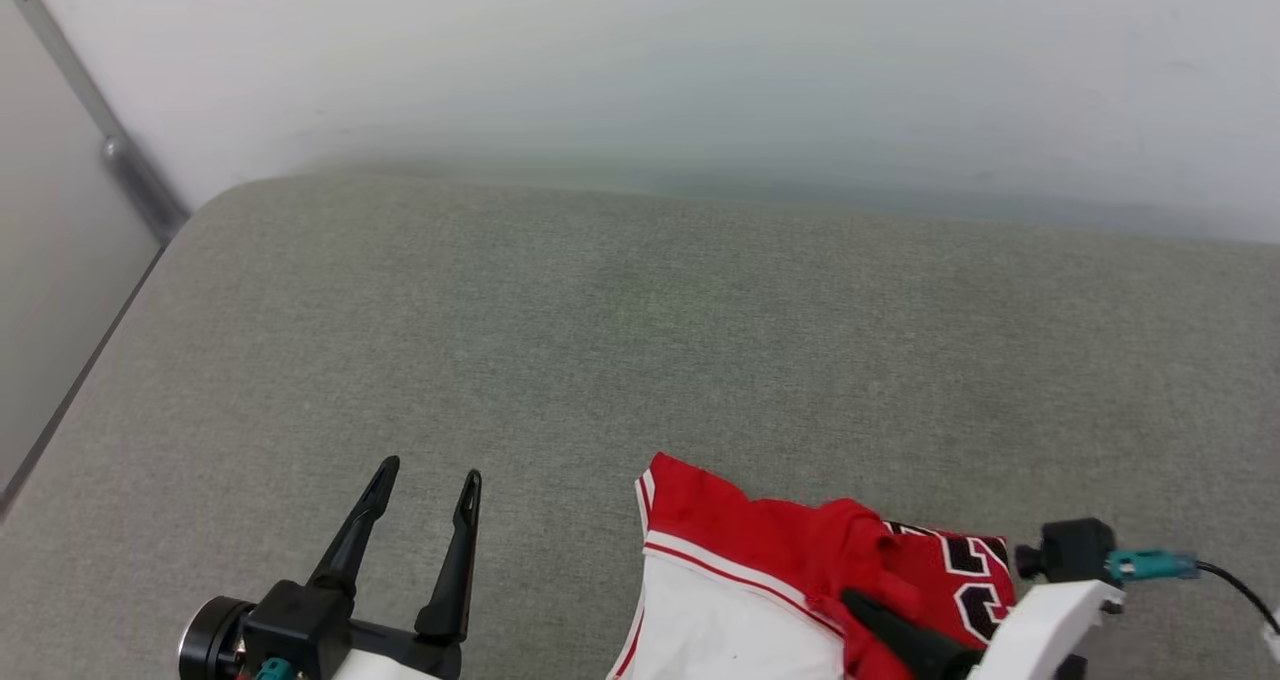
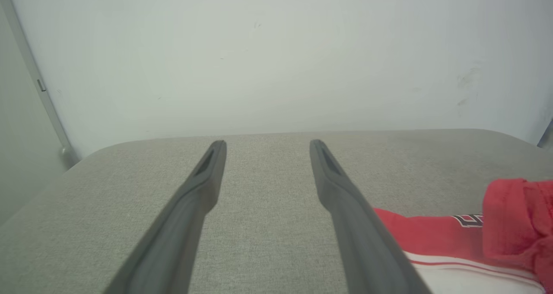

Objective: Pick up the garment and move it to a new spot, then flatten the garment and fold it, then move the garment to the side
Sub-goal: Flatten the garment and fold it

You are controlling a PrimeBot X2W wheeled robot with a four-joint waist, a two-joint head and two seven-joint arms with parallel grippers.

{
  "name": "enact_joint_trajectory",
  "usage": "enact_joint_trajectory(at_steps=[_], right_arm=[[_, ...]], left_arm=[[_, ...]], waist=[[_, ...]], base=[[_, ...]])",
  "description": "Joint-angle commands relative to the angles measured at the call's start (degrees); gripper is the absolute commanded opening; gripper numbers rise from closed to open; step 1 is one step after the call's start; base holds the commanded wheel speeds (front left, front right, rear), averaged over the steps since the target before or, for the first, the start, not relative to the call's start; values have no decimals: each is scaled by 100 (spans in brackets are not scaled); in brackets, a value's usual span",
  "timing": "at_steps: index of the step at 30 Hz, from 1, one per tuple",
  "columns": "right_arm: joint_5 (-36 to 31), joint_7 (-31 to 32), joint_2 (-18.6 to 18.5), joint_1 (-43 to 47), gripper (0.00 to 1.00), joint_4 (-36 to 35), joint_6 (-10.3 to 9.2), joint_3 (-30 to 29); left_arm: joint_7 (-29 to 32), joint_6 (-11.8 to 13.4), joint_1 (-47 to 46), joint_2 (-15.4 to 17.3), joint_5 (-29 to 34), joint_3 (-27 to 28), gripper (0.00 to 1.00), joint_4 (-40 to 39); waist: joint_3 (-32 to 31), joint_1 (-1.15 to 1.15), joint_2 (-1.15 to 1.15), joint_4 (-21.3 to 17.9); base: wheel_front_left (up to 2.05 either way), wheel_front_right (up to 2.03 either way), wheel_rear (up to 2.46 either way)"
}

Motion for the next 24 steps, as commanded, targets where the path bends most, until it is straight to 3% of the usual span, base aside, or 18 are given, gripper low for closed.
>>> enact_joint_trajectory(at_steps=[1, 15, 16, 17, 18, 24], right_arm=[[104, -114, 24, -127, 0, 96, -2, 122], [346, -1202, 16, -1264, 0, 1810, -2, 1251], [376, -1272, 17, -1322, 10, 1929, -1, 1302], [362, -1344, 18, -1399, 70, 2038, -1, 1376], [391, -1389, 20, -1452, 100, 2112, -1, 1454], [658, -1627, 16, -1686, 100, 2085, -1, 2151]], left_arm=[[-26, -8, -23, 43, -30, -4, 100, -19], [-26, -8, -98, 156, -108, -90, 100, 78], [-26, -8, -99, 165, -114, -85, 100, 78], [-26, -8, -101, 173, -119, -85, 100, 76], [-26, -8, -98, 180, -122, -78, 100, 74], [-26, -8, -79, 194, -121, -15, 100, 88]], waist=[[4, 0, 0, 53], [80, 0, 0, 449], [87, 0, 0, 461], [92, 0, 0, 471], [96, 0, 0, 477], [131, 0, 0, 426]], base=[[0, 0, 0], [0, 0, 0], [0, 0, 0], [0, 0, 0], [0, 0, 0], [0, 0, 0]])
